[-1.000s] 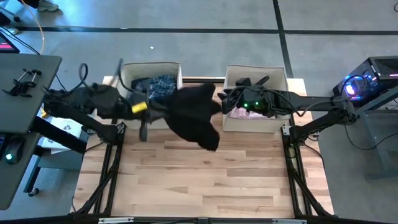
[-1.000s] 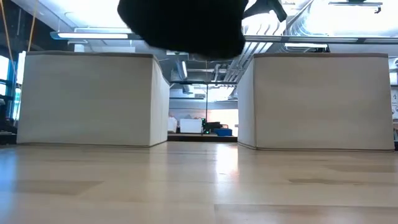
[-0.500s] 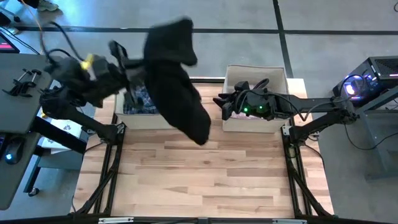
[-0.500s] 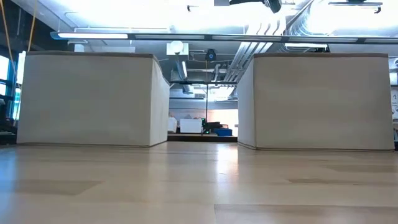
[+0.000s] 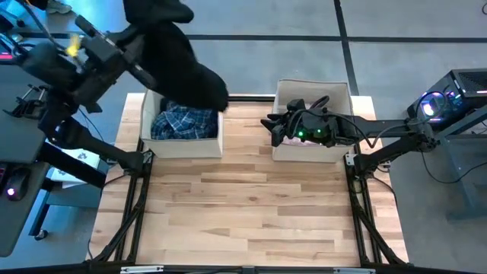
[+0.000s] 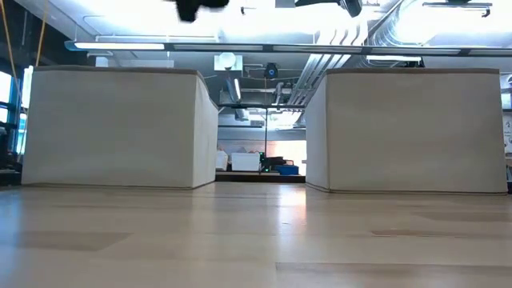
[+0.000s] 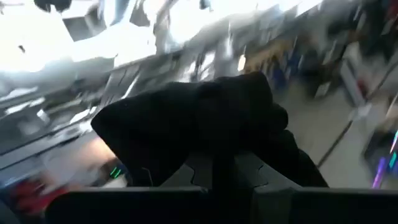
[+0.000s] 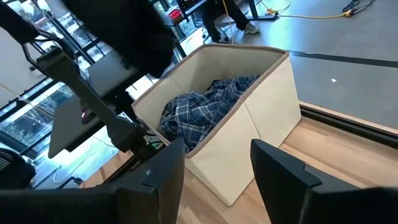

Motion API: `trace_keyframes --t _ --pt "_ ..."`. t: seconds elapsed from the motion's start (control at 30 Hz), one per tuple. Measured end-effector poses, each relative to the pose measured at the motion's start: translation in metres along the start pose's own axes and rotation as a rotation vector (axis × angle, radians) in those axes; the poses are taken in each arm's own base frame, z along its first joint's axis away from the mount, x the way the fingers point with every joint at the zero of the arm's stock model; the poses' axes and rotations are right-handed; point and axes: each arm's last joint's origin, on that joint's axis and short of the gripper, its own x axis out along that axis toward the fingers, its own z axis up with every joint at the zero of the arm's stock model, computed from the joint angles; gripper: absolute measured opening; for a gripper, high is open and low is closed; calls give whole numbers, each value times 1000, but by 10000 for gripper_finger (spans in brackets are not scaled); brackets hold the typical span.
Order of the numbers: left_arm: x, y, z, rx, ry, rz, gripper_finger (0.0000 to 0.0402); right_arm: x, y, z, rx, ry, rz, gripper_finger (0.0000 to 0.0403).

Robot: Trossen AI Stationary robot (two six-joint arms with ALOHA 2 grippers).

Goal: Sort clothes
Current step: Put the black jacket into the left laundry bin

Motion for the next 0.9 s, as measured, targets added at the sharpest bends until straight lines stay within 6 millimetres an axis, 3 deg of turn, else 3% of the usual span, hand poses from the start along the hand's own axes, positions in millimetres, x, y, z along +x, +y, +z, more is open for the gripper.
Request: trace_keyframes --t 0.27,0.63,0.9 --pt "8 -2 -45 116 332 6 7 0 0 0 0 -7 -9 173" --pt "17 -2 -99 85 721 -27 7 0 0 0 0 -7 -10 173" --pt "40 -23 -137 88 1015 -162 7 0 0 0 0 -8 -10 173"
